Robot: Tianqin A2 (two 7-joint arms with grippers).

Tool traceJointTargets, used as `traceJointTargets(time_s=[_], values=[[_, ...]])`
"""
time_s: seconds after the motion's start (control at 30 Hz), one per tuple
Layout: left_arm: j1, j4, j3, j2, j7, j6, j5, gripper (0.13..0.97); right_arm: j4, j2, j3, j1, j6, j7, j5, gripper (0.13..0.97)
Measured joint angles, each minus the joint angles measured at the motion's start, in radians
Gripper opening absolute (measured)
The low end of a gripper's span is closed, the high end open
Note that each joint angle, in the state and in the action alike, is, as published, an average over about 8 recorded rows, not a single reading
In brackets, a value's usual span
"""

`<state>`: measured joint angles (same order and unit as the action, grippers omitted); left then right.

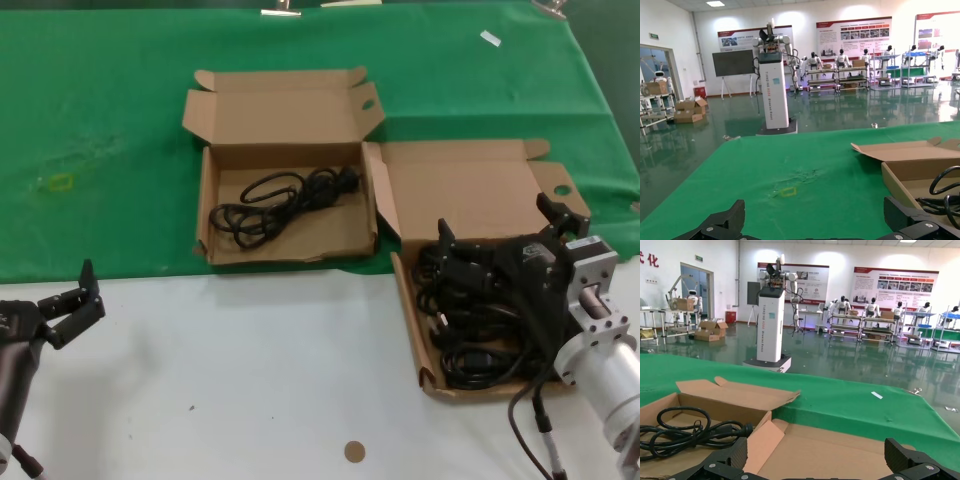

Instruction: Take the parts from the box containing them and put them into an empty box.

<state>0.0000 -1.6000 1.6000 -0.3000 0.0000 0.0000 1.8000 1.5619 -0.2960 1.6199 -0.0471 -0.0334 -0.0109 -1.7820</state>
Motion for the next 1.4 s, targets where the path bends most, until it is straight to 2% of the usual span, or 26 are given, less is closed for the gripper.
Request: traceJointTargets(time_s=[1.4], values=[[0.0, 0.0, 0.0, 0.0, 0.0, 0.0, 0.0, 0.966, 0.0, 0.0, 0.0, 0.0, 0.0, 0.0, 0.0, 0.966]])
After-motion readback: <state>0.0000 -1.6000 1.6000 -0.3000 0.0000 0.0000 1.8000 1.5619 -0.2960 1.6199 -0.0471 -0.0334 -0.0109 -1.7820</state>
